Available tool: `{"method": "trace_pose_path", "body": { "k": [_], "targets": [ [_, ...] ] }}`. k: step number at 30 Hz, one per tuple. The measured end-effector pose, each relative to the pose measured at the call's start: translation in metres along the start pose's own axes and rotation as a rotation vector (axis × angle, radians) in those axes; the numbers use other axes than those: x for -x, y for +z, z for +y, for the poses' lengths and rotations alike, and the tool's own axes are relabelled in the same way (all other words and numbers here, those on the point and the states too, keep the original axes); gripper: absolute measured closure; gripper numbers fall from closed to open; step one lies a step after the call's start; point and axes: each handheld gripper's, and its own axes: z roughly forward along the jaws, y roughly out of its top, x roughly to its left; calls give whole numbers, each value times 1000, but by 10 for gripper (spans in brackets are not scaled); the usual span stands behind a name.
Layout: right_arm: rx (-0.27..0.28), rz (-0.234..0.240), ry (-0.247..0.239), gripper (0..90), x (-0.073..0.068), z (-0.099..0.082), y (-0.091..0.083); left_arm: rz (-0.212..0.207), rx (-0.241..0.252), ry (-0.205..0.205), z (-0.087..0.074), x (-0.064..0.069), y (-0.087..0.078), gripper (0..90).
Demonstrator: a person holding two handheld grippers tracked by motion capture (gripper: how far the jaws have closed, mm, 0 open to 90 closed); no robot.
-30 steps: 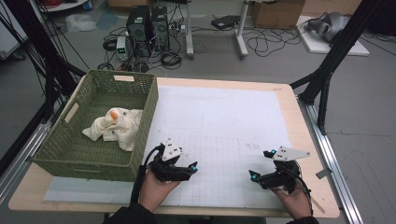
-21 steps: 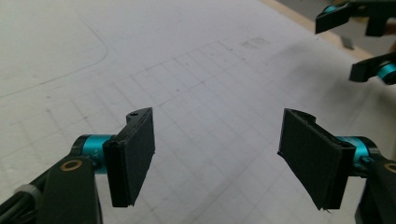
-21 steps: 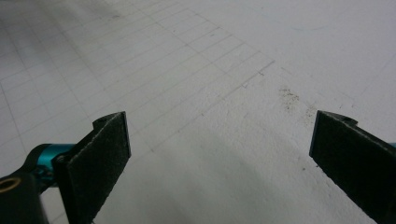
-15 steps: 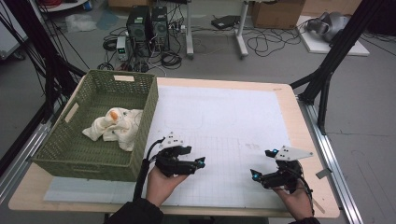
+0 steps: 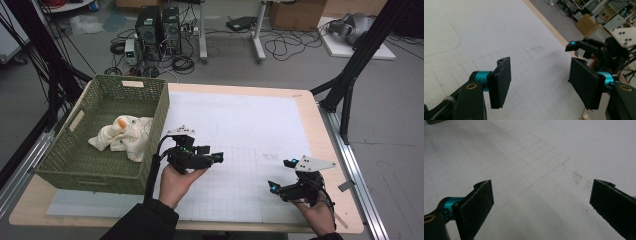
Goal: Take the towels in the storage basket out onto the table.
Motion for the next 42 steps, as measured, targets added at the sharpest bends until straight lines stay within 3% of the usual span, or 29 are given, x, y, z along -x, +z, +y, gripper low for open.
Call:
{"method": "trace_pose_path", "body": {
  "k": [5,7,14,24,31,42],
  "targets": [
    [2,0,-1,42,0,0,-1,36,11,-37,11,3,-5,353],
    [5,1,0,43,0,0,-1,42,19,-38,16,4,-8,351],
    [8,6,-8,43,0,1,-1,48,74,-104,33,2,-19,357],
    [11,10,-13,42,0,2,0,9,106,-163,53,-8,-37,370],
    [13,16,-18,42,0,2,0,-76,127,-219,64,-19,-50,378],
    [11,17,-15,43,0,2,0,-111,119,-213,84,-38,-80,399]
  ]
}}
